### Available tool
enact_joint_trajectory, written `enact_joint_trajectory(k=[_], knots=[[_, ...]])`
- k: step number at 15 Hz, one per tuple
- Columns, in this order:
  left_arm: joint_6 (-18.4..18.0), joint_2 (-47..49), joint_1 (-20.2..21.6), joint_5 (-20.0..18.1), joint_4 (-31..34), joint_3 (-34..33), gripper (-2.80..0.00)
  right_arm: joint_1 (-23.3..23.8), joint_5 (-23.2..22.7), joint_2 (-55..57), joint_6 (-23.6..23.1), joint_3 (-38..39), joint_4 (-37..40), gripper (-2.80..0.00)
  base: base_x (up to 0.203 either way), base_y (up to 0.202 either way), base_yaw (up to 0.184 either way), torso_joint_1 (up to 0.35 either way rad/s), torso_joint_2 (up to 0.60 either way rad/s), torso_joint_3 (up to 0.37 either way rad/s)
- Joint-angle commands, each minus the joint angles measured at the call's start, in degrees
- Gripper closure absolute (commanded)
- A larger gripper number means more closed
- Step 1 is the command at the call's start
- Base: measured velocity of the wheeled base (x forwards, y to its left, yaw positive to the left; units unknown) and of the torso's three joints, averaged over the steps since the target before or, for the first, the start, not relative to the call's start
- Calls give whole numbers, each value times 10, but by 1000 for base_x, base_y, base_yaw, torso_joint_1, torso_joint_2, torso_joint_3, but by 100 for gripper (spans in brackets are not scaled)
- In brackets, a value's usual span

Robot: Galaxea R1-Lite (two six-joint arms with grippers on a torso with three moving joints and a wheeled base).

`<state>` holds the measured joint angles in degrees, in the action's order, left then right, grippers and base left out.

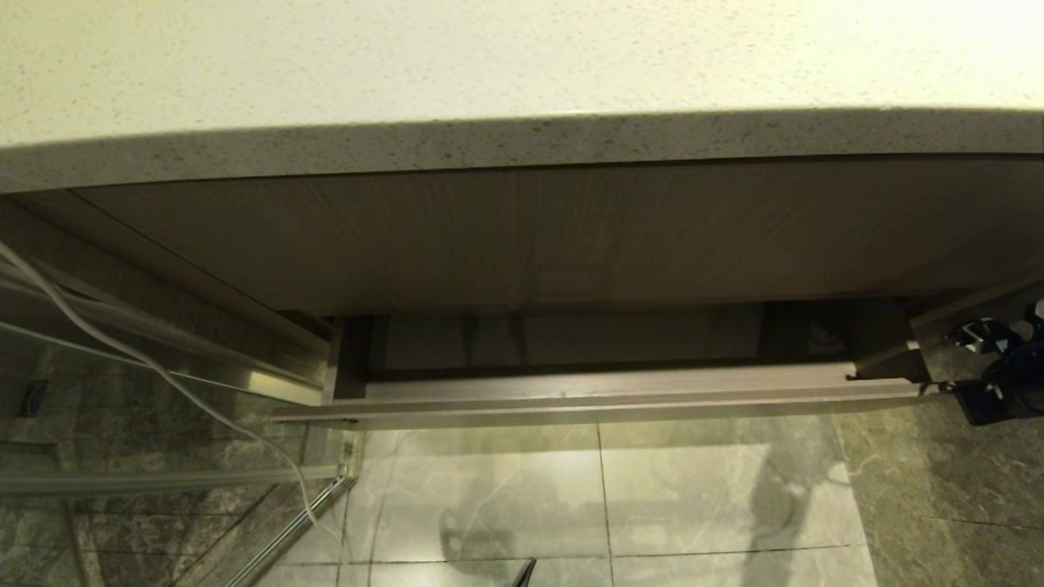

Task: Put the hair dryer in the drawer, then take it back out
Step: Close the drawer

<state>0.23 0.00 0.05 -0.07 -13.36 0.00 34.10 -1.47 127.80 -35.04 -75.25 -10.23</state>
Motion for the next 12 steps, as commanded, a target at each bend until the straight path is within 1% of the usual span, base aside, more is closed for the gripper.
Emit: enact_joint_trajectory(k=[1, 3, 4, 7, 10, 12], knots=[[0, 0, 0, 0, -1, -23, 0, -2, 2, -4, -2, -11, -36, 0, 0, 0, 0, 0, 0, 0], [0, 0, 0, 0, -1, -23, 0, 0, 2, -2, -4, -17, -106, 0, 0, 0, 0, 0, 0, 0], [0, 0, 0, 0, -1, -23, 0, -1, 2, -3, -3, -27, -125, 0, 0, 0, 0, 0, 0, 0], [0, 0, 0, 0, -1, -23, 0, 3, 0, -26, -6, -29, -120, 0, 0, 0, 0, 0, 0, 0], [0, 0, 0, 0, -1, -23, 0, 4, -2, -59, -6, -18, -76, 0, 0, 0, 0, 0, 0, 0], [0, 0, 0, 0, -1, -23, 0, 4, -3, -79, -8, 4, -65, 0, 0, 0, 0, 0, 0, 0]])
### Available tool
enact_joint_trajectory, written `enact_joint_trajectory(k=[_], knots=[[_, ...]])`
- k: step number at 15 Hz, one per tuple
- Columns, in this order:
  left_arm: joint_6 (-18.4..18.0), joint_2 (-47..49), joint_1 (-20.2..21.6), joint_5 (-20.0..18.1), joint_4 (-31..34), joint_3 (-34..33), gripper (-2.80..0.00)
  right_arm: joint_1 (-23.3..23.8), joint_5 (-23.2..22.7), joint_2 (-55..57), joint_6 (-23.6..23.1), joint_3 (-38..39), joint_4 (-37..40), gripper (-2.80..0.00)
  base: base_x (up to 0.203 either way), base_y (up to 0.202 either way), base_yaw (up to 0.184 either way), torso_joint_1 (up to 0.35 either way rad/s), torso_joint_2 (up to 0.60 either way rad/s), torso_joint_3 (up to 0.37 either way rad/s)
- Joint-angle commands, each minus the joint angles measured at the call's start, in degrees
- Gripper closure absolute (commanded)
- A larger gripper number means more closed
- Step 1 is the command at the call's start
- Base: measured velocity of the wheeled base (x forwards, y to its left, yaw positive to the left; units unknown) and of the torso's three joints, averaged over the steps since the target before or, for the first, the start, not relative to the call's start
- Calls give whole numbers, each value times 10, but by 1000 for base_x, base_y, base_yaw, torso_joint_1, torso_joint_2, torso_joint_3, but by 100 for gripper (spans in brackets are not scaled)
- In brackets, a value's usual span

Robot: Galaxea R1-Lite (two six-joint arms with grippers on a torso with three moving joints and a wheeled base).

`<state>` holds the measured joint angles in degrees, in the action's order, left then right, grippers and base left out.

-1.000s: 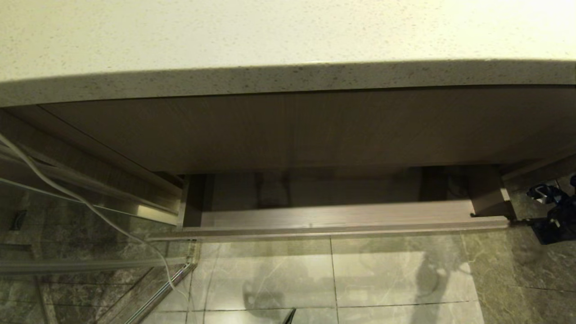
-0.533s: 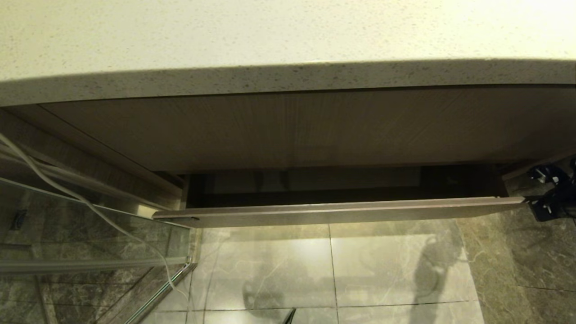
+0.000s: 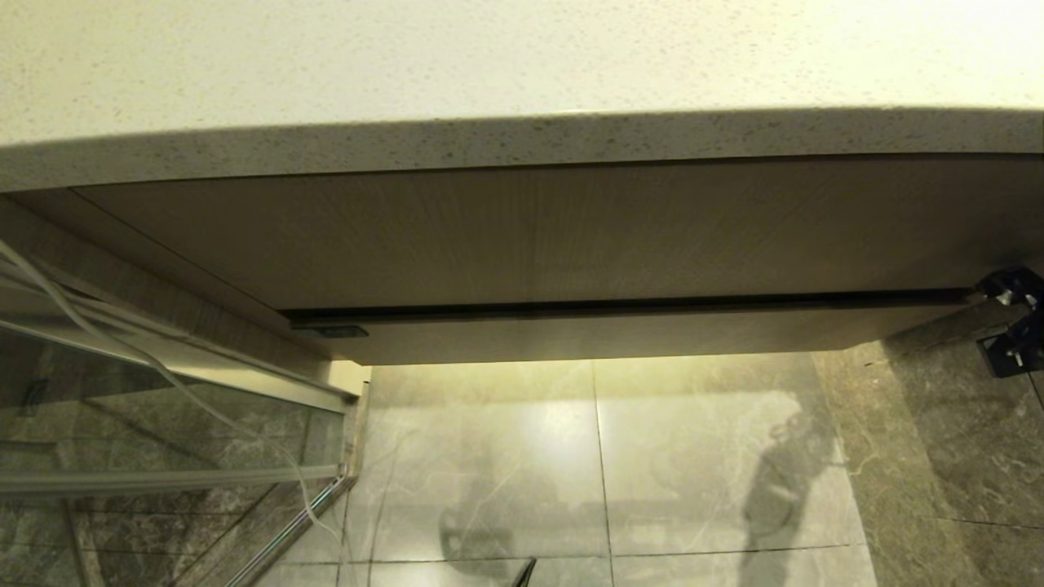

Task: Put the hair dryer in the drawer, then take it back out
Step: Close the drawer

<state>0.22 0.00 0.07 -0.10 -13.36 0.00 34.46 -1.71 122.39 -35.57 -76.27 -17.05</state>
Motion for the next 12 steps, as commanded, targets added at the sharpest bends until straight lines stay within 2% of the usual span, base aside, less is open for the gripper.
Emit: enact_joint_trajectory(k=[1, 7, 12], knots=[[0, 0, 0, 0, -1, -23, 0, 1, -2, -33, -3, 23, 4, 0, 0, 0, 0, 0, 0, 0], [0, 0, 0, 0, -1, -23, 0, 0, -2, -69, -22, 45, 56, 0, 0, 0, 0, 0, 0, 0], [0, 0, 0, 0, -1, -23, 0, -2, 0, -168, -47, 145, 90, 0, 0, 0, 0, 0, 0, 0]])
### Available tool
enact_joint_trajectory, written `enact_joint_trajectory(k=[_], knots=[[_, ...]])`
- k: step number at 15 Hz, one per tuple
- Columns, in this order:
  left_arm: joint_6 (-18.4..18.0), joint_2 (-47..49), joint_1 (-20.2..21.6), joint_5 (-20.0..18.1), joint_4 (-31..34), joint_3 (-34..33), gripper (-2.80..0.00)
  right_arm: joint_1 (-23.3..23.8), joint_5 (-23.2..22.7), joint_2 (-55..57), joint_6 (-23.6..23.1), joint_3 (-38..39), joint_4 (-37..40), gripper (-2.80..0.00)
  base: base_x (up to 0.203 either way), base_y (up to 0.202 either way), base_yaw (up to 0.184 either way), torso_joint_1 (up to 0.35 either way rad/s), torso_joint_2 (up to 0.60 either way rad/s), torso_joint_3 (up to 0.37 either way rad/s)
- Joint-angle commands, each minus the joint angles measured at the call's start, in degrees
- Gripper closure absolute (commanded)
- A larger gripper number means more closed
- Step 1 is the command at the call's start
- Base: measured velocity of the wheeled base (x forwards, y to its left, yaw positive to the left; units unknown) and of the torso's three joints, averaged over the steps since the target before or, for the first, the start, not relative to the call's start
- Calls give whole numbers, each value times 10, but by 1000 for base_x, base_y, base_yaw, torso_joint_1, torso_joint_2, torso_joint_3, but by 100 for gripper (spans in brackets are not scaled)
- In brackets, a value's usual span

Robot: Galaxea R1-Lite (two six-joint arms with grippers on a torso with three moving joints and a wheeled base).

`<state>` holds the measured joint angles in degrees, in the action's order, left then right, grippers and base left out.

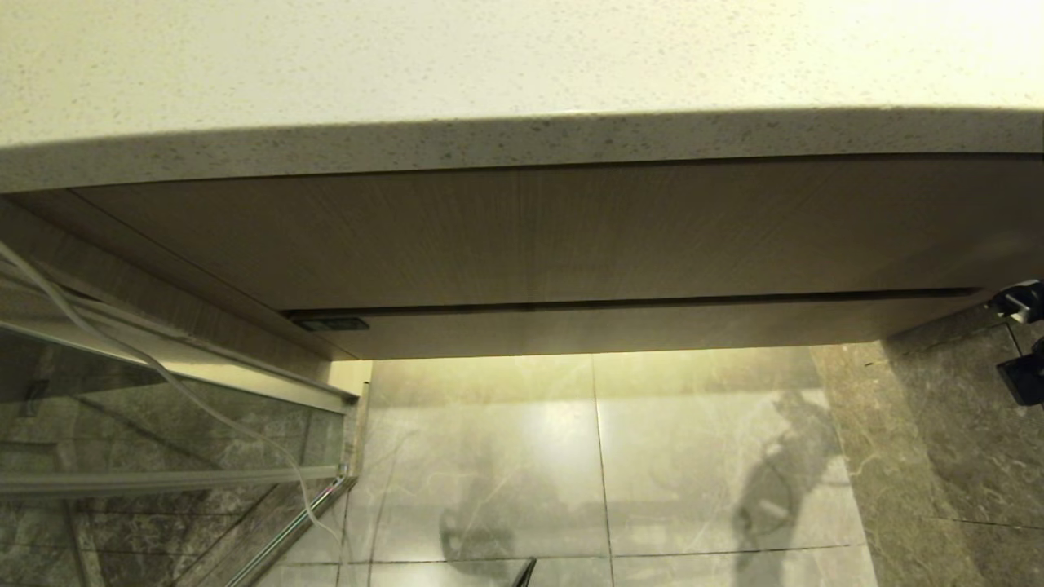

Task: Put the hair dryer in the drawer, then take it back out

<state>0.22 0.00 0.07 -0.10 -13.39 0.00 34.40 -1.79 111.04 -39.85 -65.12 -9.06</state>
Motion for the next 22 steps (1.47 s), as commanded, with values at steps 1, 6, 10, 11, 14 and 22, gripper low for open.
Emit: enact_joint_trajectory(k=[1, 6, 10, 11, 14, 22], knots=[[0, 0, 0, 0, -1, -23, 0, -4, 2, -87, -5, 57, 25, 0, 0, 0, 0, 0, 0, 0], [0, 0, 0, 0, -1, -23, 0, -31, 4, -269, 15, 232, 41, 0, 0, 0, 0, 0, 0, 0], [0, 0, 0, 0, -1, -23, 0, -92, 4, -502, 55, 394, 46, 0, 0, 0, 0, 0, 0, 0], [0, 0, 0, 0, -1, -23, 0, -111, 4, -568, 61, 427, 54, 0, 0, 0, 0, 0, 0, 0], [0, 0, 0, 0, -1, -23, 0, -194, 17, -741, 107, 489, 136, 0, 0, 0, 0, 0, 0, 0], [0, 0, 0, 0, -1, -23, 0, -353, 73, -981, 203, 587, 187, 0, 0, 0, 0, 0, 0, 0]])
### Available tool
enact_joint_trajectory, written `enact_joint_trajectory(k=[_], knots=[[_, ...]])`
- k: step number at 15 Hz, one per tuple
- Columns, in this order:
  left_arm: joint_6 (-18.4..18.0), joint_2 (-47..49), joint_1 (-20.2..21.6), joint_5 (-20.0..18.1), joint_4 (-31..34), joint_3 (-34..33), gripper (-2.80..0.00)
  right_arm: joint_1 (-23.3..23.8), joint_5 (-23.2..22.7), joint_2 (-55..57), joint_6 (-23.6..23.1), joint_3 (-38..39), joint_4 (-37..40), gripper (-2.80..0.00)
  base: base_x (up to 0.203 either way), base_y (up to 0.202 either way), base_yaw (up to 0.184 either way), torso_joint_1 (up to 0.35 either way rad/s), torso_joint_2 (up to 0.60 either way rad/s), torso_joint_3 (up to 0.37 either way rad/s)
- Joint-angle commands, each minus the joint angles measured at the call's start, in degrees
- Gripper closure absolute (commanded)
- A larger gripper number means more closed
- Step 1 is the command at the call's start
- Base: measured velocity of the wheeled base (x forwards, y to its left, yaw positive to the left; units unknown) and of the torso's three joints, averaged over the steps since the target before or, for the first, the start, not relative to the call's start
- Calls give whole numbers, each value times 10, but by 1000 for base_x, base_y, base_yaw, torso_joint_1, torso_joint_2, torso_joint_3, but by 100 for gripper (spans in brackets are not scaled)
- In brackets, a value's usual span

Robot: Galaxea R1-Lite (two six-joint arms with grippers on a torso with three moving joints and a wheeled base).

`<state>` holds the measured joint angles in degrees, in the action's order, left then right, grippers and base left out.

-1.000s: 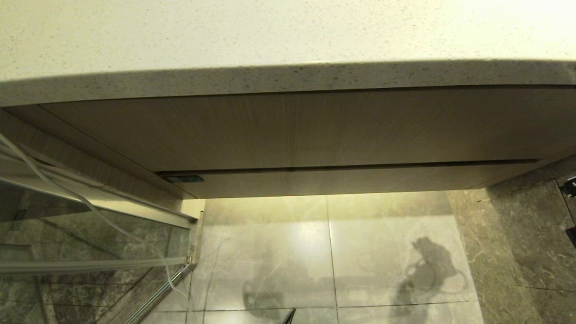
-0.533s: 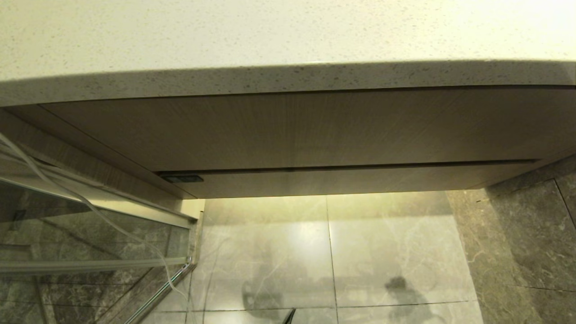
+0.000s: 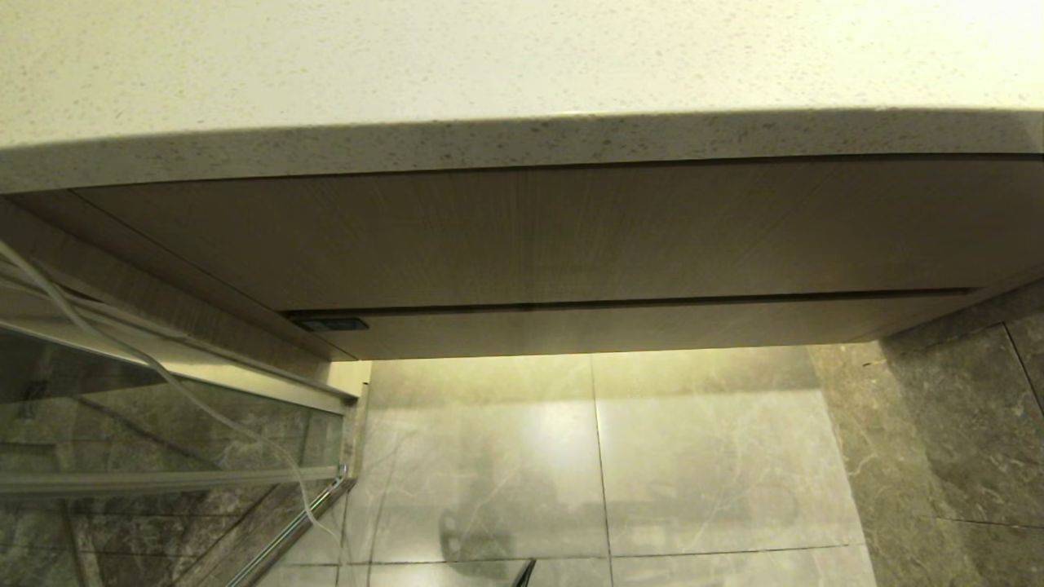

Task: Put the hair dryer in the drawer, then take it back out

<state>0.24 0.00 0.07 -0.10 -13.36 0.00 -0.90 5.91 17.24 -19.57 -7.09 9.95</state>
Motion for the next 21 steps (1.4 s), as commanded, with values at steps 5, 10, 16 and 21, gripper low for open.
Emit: enact_joint_trajectory(k=[5, 10, 16, 21], knots=[[0, 0, 0, 0, -1, -23, 0, 8, -53, -141, 2, 28, -24, 0, 0, 0, 0, 0, 0, 0], [0, 0, 0, 0, -1, -23, 0, 7, -67, -173, 20, 70, -130, 0, 0, 0, 0, 0, 0, 0], [1, 0, 0, 0, -1, -23, 0, 7, -74, -173, 24, 71, -128, 0, 0, 0, 0, 0, 0, 0], [1, 0, 0, 0, -1, -23, 0, 8, -71, -172, -38, 72, -124, 0, 0, 0, 0, 0, 0, 0]])
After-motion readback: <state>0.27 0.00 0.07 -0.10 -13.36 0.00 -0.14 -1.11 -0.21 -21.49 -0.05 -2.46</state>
